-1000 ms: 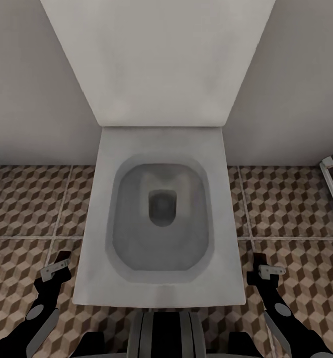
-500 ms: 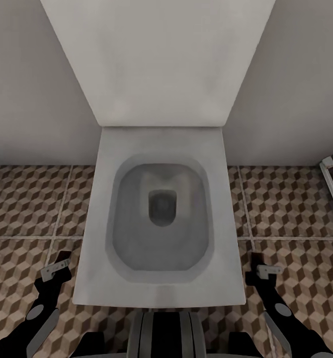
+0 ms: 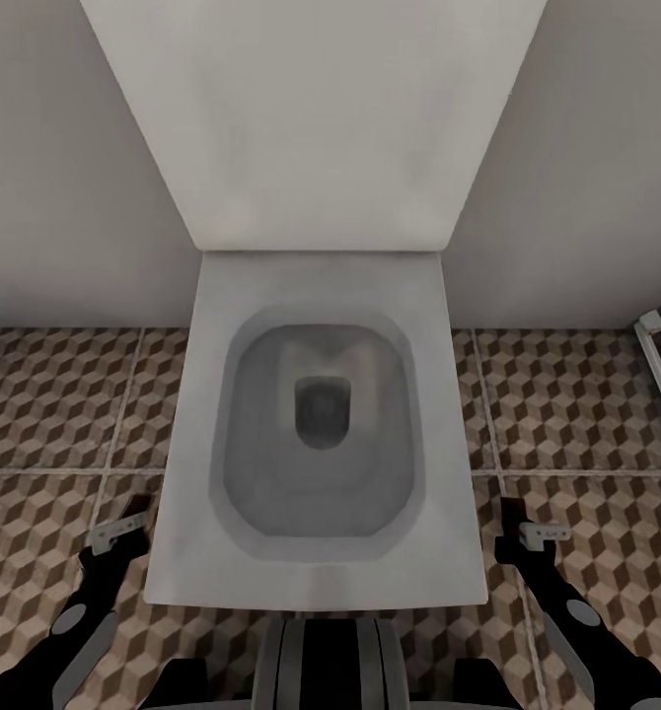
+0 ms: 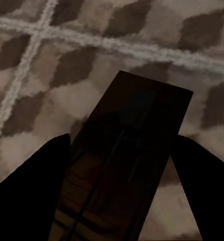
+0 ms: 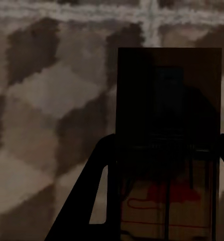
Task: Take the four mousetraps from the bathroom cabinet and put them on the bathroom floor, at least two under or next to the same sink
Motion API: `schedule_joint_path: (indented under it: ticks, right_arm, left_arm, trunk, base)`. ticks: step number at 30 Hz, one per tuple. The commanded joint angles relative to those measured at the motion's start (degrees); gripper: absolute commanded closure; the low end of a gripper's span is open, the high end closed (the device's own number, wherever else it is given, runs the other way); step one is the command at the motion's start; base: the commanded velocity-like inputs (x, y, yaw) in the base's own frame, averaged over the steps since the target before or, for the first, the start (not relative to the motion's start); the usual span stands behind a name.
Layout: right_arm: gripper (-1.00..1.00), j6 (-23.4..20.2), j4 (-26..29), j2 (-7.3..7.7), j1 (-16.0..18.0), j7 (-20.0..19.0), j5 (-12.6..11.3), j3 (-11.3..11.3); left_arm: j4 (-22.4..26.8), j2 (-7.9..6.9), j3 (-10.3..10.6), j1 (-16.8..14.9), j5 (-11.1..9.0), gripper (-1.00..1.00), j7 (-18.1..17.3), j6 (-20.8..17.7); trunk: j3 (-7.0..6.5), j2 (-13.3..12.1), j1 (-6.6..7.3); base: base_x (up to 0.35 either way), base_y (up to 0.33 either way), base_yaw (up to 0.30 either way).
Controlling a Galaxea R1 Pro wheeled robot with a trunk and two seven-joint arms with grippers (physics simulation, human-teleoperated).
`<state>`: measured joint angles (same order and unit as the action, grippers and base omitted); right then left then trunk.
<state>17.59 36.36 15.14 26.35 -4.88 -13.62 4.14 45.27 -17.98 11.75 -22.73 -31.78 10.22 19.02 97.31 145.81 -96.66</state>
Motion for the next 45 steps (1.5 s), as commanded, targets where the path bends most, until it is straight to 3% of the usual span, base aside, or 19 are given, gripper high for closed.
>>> schedule_joint_path:
  ticks: [1, 4, 9, 15, 21, 33, 39, 45]
  right_arm:
    - [1.00, 0.25, -0.06, 0.06, 0.03, -0.18, -0.68, 0.23]
    - [1.00, 0.25, -0.06, 0.07, 0.04, -0.19, -0.65, 0.18]
    - [1.00, 0.25, -0.06, 0.07, 0.02, -0.10, -0.62, 0.17]
    - [1.00, 0.25, -0.06, 0.07, 0.02, -0.05, -0.62, 0.17]
    - [1.00, 0.25, -0.06, 0.07, 0.02, -0.04, -0.62, 0.17]
    - [1.00, 0.33, -0.06, 0.07, 0.03, 0.04, -0.53, 0.13]
    - [1.00, 0.28, -0.06, 0.07, 0.02, 0.25, -0.53, 0.09]
    - [1.00, 0.25, -0.06, 0.07, 0.02, 3.73, -0.26, 0.21]
  left_arm:
    - [0.01, -0.13, 0.34, -0.04, -0.37, 1.00, -0.34, 0.28]
    - [-0.03, 0.10, -1.69, -0.04, -0.26, 1.00, -3.34, 0.13]
    - [-0.01, 0.19, -5.45, -0.04, -0.42, 1.00, -4.55, 0.19]
    - [0.07, 0.20, -6.63, -0.04, -0.44, 1.00, -4.77, 0.53]
    - [0.08, 0.29, -9.82, -0.04, -0.44, 1.00, -4.80, 0.57]
    - [0.01, 0.31, -10.34, -0.04, -0.31, 1.00, -4.68, 0.49]
    - [0.01, 0.29, -10.41, -0.04, -0.30, 1.00, -4.68, 0.43]
    - [0.01, 0.28, -10.54, -0.04, -0.27, 1.00, -4.74, 0.46]
  trunk:
    - [0.03, 0.01, 0.01]
    - [0.03, 0.01, 0.01]
    - [0.03, 0.01, 0.01]
    - [0.03, 0.01, 0.01]
    - [0.03, 0.01, 0.01]
    - [2.69, 0.17, -0.30]
    - [2.69, 0.17, -0.30]
    - [2.69, 0.17, -0.30]
  base:
    - [0.000, 0.000, 0.000]
    - [0.000, 0.000, 0.000]
    - [0.000, 0.000, 0.000]
    - [0.000, 0.000, 0.000]
    - [0.000, 0.000, 0.000]
    - [0.000, 0.000, 0.000]
    - [0.000, 0.000, 0.000]
    - [0.000, 0.000, 0.000]
